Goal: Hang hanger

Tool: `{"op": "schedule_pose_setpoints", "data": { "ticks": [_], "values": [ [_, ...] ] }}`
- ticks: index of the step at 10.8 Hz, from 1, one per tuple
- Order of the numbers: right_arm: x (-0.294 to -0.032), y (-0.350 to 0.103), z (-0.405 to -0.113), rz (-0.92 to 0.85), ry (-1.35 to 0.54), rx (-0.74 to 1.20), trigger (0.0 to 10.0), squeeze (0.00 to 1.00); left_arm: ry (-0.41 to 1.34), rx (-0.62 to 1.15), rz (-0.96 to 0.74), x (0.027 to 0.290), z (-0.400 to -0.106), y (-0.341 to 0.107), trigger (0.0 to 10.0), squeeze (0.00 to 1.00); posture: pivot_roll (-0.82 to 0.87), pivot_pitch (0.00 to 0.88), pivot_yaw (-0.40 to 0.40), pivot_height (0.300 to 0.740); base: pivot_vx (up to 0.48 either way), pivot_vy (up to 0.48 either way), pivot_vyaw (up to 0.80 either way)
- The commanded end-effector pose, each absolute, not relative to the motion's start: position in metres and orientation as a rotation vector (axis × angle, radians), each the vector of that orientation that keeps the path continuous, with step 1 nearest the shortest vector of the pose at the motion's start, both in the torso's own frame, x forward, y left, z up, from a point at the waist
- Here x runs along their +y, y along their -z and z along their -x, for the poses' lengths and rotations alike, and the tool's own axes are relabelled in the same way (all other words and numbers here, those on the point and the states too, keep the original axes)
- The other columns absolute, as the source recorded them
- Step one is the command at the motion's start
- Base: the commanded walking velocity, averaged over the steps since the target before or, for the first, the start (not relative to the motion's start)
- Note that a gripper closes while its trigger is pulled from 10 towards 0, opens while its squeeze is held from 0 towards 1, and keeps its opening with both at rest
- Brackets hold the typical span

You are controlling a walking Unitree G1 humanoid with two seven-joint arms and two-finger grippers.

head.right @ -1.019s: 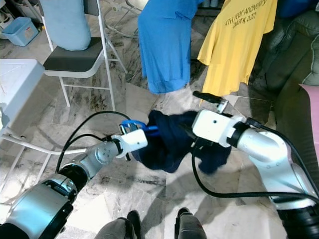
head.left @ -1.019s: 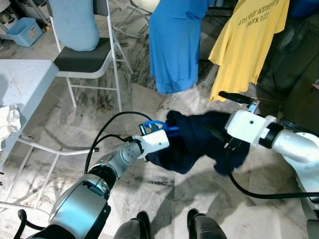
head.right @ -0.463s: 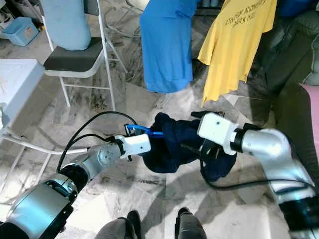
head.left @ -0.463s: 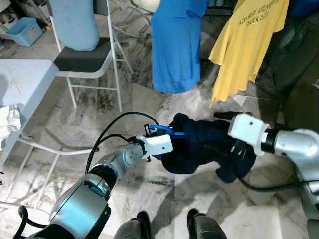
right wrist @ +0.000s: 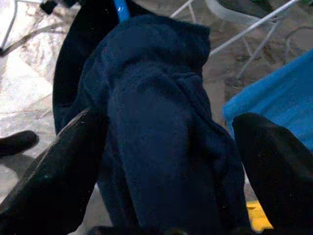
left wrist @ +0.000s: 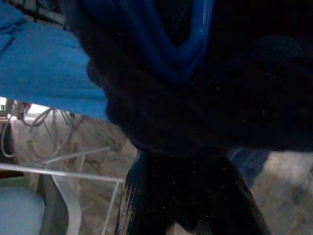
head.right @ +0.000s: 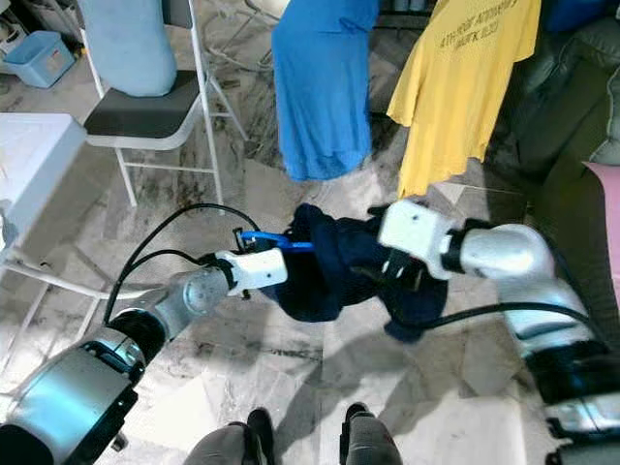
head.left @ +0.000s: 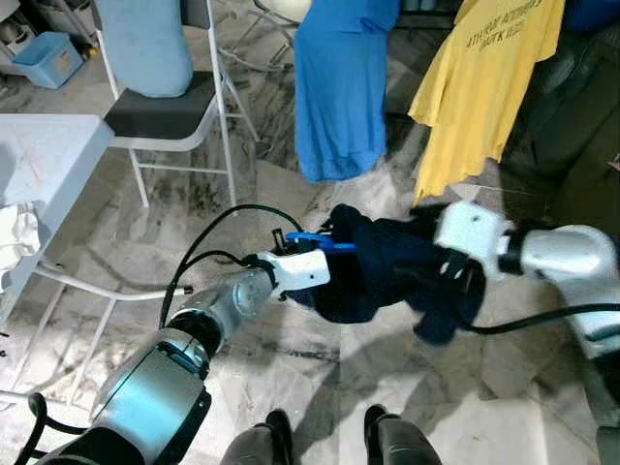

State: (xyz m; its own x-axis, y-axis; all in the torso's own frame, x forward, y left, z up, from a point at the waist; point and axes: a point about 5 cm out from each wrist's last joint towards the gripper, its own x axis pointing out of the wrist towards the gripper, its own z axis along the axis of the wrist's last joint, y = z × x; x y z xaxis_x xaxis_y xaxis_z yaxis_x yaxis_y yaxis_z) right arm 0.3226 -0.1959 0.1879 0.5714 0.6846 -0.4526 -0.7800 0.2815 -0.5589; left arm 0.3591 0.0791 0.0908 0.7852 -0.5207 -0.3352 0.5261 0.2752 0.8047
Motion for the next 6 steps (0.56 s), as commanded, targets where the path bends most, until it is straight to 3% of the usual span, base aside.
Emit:
{"op": "schedule_pose_setpoints", "data": {
  "ticks": [1, 2, 3, 6],
  "values": [
    [-0.188, -0.172, -0.321, 0.814, -1.052, 0.191, 10.0, 0.00, 0.728, -0.152, -1.049, 0.058, -0.361, -0.112, 10.0, 0.00, -0.24, 0.256, 0.145, 0.740, 0.000, 0.000, 0.00],
    [-0.186, -0.166, -0.325, 0.816, -1.064, 0.212, 2.8, 0.00, 0.733, -0.170, -1.052, 0.055, -0.361, -0.114, 10.0, 0.00, -0.24, 0.257, 0.146, 0.740, 0.000, 0.000, 0.00],
    [-0.184, -0.162, -0.328, 0.817, -1.078, 0.227, 0.0, 0.00, 0.734, -0.181, -1.054, 0.054, -0.362, -0.115, 10.0, 0.00, -0.24, 0.256, 0.147, 0.740, 0.000, 0.000, 0.00],
    [-0.173, -0.160, -0.332, 0.843, -1.118, 0.219, 0.0, 0.00, 0.728, -0.161, -1.084, 0.056, -0.361, -0.111, 10.0, 0.00, -0.23, 0.249, 0.141, 0.740, 0.000, 0.000, 0.00]
  ]
}}
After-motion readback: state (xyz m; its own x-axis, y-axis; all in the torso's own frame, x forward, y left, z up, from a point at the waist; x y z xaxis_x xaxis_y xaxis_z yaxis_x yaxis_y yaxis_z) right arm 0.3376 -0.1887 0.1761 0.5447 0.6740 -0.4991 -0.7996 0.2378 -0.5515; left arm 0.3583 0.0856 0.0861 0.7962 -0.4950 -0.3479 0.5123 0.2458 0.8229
